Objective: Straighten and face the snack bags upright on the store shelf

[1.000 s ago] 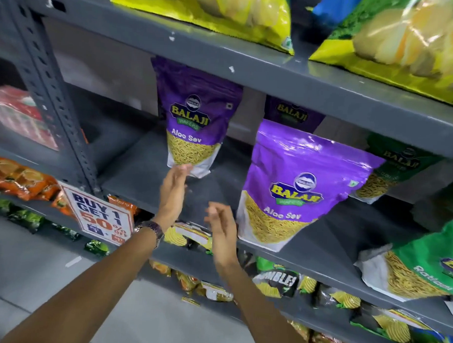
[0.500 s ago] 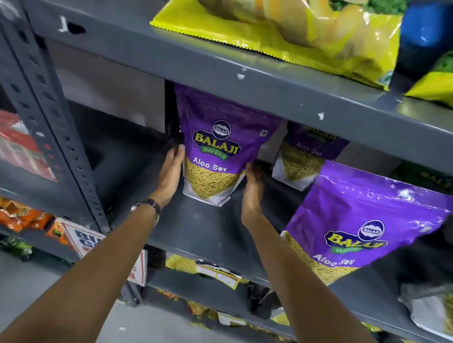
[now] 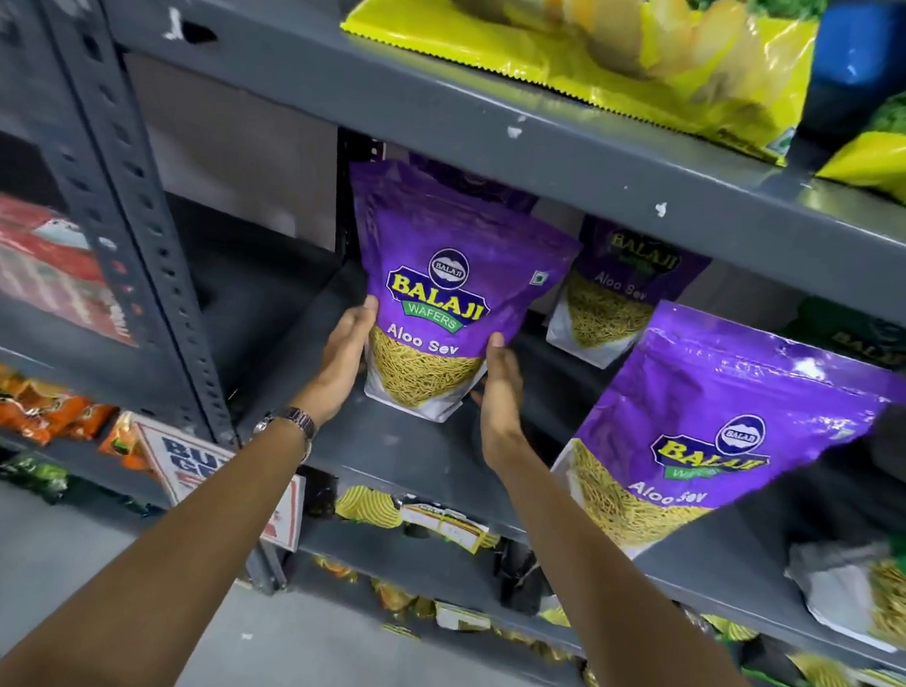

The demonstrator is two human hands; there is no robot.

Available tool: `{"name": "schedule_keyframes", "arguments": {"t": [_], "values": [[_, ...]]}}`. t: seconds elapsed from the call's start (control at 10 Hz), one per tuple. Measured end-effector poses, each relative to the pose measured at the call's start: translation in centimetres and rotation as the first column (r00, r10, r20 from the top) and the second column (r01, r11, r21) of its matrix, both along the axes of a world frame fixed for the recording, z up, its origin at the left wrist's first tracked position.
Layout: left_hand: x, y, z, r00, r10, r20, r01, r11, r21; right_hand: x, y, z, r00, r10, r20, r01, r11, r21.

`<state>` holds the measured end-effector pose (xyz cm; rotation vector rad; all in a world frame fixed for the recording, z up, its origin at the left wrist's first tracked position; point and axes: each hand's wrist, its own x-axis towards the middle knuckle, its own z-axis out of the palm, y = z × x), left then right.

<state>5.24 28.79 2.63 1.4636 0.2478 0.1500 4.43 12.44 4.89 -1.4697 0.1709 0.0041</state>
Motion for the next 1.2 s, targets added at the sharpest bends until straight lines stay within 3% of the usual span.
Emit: {"name": "schedule_keyframes", "arguments": {"t": [0.6,1.1,1.2], "values": [[-8.2,-0.5,0.6,0.999,0.035,-0.042,-0.035,0.999,0.0,-7.2,-1.2,-0.4,0.995,0.094,0.037,-0.094,0.995,-0.021],[-8.7,-1.2,0.6,0.998,0.07,-0.013,-0.07,0.997,-0.029,-8.3,-1.1,-0.6,0.995,0.085,0.051,-0.087,0.996,0.033],[-8.7,-1.3,0.3,0.99,0.141,0.004,-0.141,0.989,-0.046,-8.6,-1.3,-0.6,0.995,0.079,0.065,-0.081,0.996,0.028]]}}
